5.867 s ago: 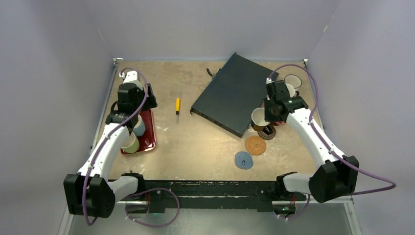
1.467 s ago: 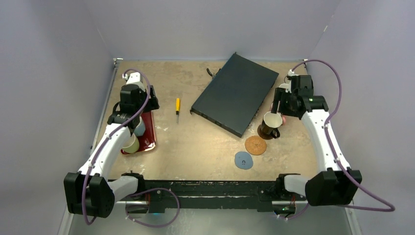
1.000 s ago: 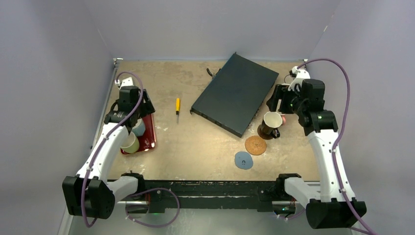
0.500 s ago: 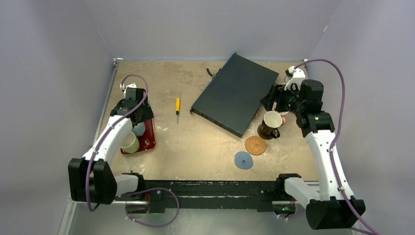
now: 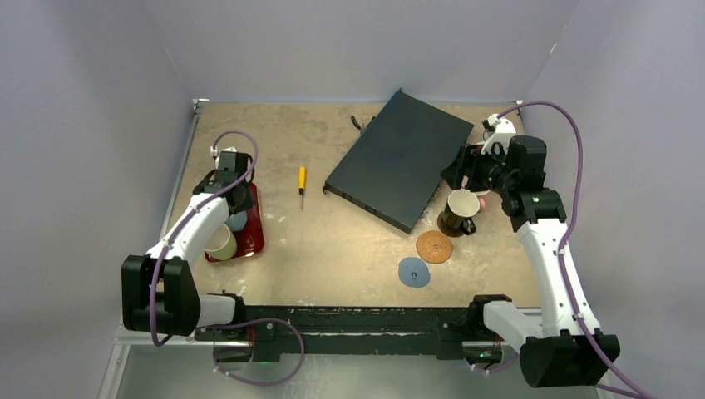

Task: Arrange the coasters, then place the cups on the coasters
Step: Pick up the cup from the tray, then place the cup on the coaster.

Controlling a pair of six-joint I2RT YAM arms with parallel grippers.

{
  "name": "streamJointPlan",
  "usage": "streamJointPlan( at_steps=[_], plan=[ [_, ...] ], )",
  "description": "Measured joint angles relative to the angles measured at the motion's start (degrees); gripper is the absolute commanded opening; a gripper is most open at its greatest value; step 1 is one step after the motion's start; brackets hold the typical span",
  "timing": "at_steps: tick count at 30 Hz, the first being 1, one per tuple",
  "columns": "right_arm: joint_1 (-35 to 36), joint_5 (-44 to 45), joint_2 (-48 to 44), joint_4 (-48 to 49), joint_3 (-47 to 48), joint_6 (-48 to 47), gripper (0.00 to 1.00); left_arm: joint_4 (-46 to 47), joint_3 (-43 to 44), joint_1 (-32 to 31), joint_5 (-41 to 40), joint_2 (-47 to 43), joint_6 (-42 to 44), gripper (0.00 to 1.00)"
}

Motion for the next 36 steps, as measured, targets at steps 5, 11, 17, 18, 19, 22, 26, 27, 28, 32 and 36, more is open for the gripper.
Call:
streamJointPlan(
  at_steps=[5, 11, 17, 18, 19, 22, 26, 27, 28, 32, 36],
  plan=[
    [0.0, 0.0, 0.0, -0.2, 0.0, 0.2, 0.68, 1.0, -0.3, 0.0, -0.4, 0.2, 1.0, 0.00],
    [0.0, 0.0, 0.0, -0.8, 0.0, 0.2, 0.68, 0.7, -0.3, 0.0, -0.4, 0.1, 1.4, 0.00],
    [0.0, 0.0, -0.1, -0.9, 0.0, 0.2, 0.68, -0.9, 1.0, 0.0, 2.4, -1.5, 1.6, 0.00],
    [0.0, 0.0, -0.1, -1.0, 0.0, 0.2, 0.68, -1.3, 1.8, 0.0, 3.1, -1.8, 1.7, 0.00],
    [0.0, 0.0, -0.2, -1.0, 0.0, 0.2, 0.69, -1.5, 2.6, 0.0, 3.8, -2.0, 1.8, 0.00],
    [0.0, -0.3, -0.2, -0.9, 0.0, 0.2, 0.72, -1.9, 5.7, 0.0, 6.5, -3.0, 1.9, 0.00],
    [0.0, -2.4, -0.2, 0.3, -0.4, 1.4, 0.72, -1.9, 8.1, -0.5, 9.4, -4.6, -0.5, 0.00],
    [0.2, -3.0, -0.2, 0.9, -0.8, 2.0, 0.72, -1.9, 8.1, -1.0, 9.8, -5.0, -1.8, 0.00],
    [0.6, -3.1, -0.2, 1.5, -1.3, 2.7, 0.72, -2.1, 8.1, -1.7, 10.1, -5.2, -3.4, 0.00],
    [4.2, -2.2, -0.3, 3.0, -2.8, 5.5, 0.71, -3.3, 7.9, -7.8, 9.2, -5.3, -11.1, 0.00],
    [11.2, 1.1, -0.1, 4.1, -3.0, 8.2, 0.72, -3.5, 5.9, -14.9, 8.4, -5.5, -20.9, 0.00]
  ],
)
